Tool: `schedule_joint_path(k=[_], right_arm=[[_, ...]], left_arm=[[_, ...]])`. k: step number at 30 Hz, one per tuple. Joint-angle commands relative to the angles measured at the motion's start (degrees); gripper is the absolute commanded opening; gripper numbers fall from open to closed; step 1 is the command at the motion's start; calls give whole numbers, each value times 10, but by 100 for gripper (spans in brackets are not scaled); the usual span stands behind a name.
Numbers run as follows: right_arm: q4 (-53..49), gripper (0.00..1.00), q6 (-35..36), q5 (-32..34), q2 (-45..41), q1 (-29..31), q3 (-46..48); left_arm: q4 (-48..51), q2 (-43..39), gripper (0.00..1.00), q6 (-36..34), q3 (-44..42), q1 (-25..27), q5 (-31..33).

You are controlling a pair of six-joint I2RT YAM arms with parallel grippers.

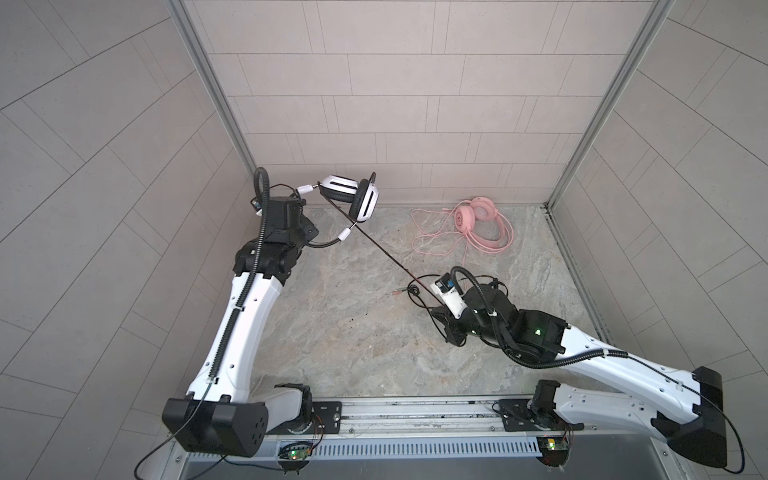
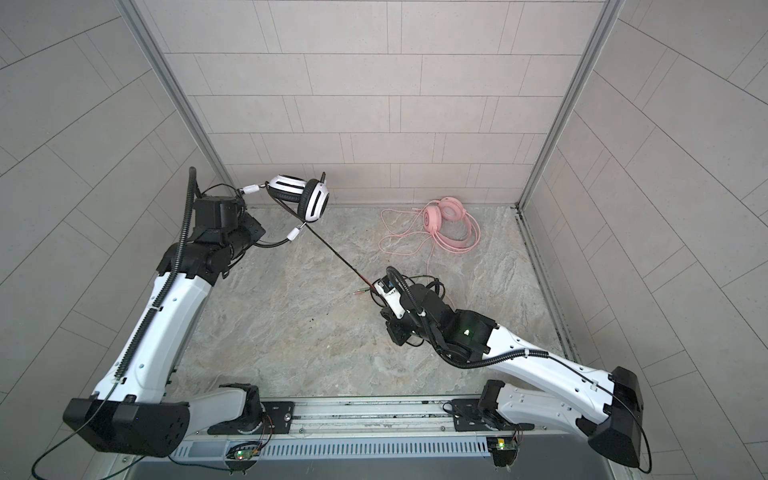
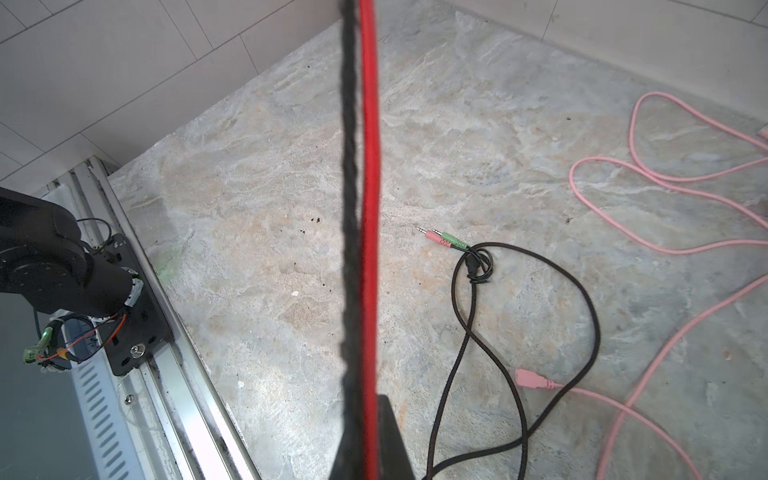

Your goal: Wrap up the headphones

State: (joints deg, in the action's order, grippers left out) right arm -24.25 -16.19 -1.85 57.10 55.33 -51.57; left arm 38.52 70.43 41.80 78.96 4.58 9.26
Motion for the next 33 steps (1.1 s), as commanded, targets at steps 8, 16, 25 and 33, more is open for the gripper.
schedule_joint_path(k=[8,16,25,33], right_arm=[[-38,0,6,19,-8,23,-66],[-51,0,16,26,-5,28,-118],[-70,0,56,74,15,27,-210],[-79,0,94,114,35,24,-263]], left_arm=[[-6,23,0,-94,-47,126,141],[0,49,0,-177,-74,172,202],[49,74,0,-277,-56,228,257],[64,68,0,-326,-55,229,210]])
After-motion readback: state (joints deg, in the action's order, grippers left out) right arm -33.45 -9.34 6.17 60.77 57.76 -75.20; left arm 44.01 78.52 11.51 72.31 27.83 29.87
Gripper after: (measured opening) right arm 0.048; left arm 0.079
